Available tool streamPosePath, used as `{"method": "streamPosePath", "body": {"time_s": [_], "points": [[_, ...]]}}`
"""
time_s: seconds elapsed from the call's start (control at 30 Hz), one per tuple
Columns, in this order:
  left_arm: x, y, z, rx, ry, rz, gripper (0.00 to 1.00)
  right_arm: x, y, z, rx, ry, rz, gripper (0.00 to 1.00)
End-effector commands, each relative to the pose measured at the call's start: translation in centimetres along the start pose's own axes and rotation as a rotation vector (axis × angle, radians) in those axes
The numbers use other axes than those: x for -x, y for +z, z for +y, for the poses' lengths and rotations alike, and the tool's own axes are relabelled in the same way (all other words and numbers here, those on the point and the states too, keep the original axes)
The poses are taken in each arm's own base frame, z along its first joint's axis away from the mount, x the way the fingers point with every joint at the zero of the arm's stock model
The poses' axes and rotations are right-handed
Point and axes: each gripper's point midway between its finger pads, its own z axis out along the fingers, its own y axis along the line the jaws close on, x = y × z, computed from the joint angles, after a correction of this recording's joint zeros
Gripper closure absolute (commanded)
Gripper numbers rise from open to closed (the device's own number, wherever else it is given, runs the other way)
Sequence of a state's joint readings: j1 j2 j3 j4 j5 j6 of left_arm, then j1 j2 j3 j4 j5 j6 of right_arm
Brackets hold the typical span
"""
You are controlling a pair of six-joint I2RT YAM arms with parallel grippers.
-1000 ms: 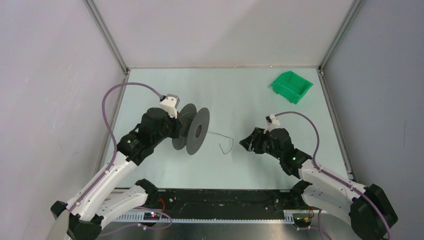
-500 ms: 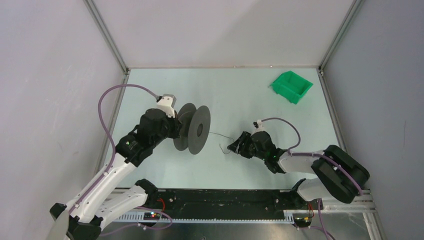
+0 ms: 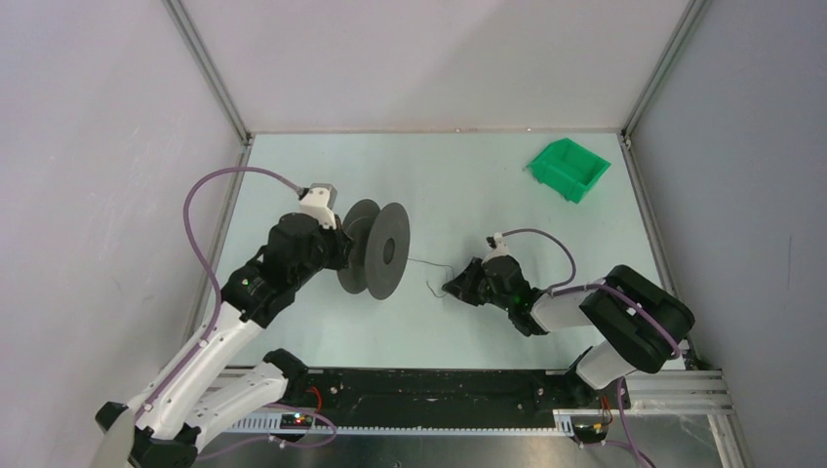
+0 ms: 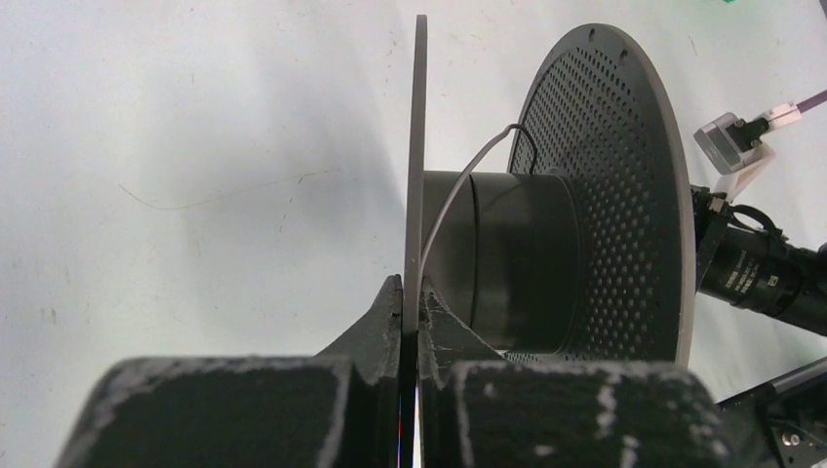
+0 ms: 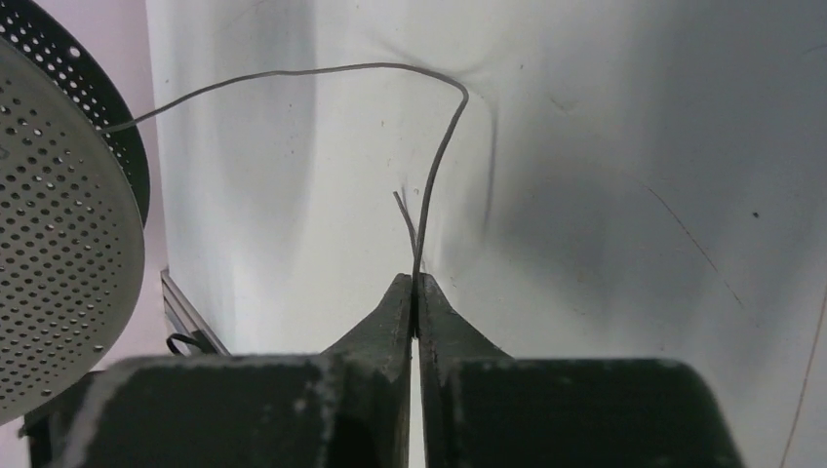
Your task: Wrap the cables
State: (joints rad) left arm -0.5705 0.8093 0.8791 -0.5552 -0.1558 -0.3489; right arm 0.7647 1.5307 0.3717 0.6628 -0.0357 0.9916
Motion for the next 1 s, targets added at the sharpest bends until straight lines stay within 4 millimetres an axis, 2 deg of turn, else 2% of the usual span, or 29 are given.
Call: {"method": "streamPosePath", "body": {"time_s": [0.0, 0.1, 0.13, 0.17, 0.2, 0.23, 0.3, 0.33, 0.5, 0.6, 0.63, 0.77, 0.87, 0.97], "points": [[4.8, -1.1, -0.2, -0.003, -0.114, -0.172, 1.00, 1.2, -0.3, 2.8, 0.092, -0.116, -0.038, 1.00], [6.1, -1.8, 0.6, 0.019, -0.162, -0.216, 1.00, 0.7, -1.4, 2.9, 0.091, -0.227, -0.012, 1.00], [6.4, -2.0, 0.8, 0.024, -0.171, -0.224, 1.00, 0.9, -1.9, 3.7, 0.114, -0.246, -0.020, 1.00], [6.8, -2.2, 1.2, 0.037, -0.178, -0.238, 1.00, 0.8, -2.3, 3.7, 0.112, -0.273, -0.008, 1.00], [7.0, -2.3, 1.4, 0.043, -0.185, -0.246, 1.00, 1.2, -3.0, 4.7, 0.141, -0.291, -0.023, 1.00], [7.5, -2.5, 1.9, 0.056, -0.201, -0.260, 1.00, 1.2, -3.4, 4.7, 0.134, -0.321, -0.020, 1.00], [8.3, -2.7, 2.6, 0.073, -0.235, -0.284, 1.00, 2.1, -5.2, 6.8, 0.177, -0.383, -0.067, 1.00], [8.6, -2.6, 3.0, 0.074, -0.252, -0.291, 1.00, 1.8, -5.7, 7.2, 0.185, -0.408, -0.068, 1.00], [10.3, -2.4, 4.0, 0.067, -0.306, -0.301, 1.00, 3.6, -9.6, 8.3, 0.167, -0.469, -0.172, 1.00], [11.1, -2.3, 5.0, 0.070, -0.376, -0.310, 1.00, 3.3, -11.9, 9.8, 0.246, -0.484, -0.158, 1.00], [11.3, -2.3, 4.5, 0.039, -0.401, -0.303, 1.00, 3.3, -12.7, 10.3, 0.275, -0.482, -0.162, 1.00], [12.0, -2.3, 4.9, 0.031, -0.464, -0.312, 1.00, 2.4, -14.0, 11.0, 0.332, -0.481, -0.123, 1.00], [12.7, -2.1, 5.2, 0.002, -0.534, -0.323, 1.00, 1.6, -13.7, 10.5, 0.318, -0.498, -0.090, 1.00], [13.1, -1.7, 5.0, -0.058, -0.611, -0.317, 1.00, 0.2, -13.4, 10.9, 0.333, -0.527, -0.040, 1.00]]}}
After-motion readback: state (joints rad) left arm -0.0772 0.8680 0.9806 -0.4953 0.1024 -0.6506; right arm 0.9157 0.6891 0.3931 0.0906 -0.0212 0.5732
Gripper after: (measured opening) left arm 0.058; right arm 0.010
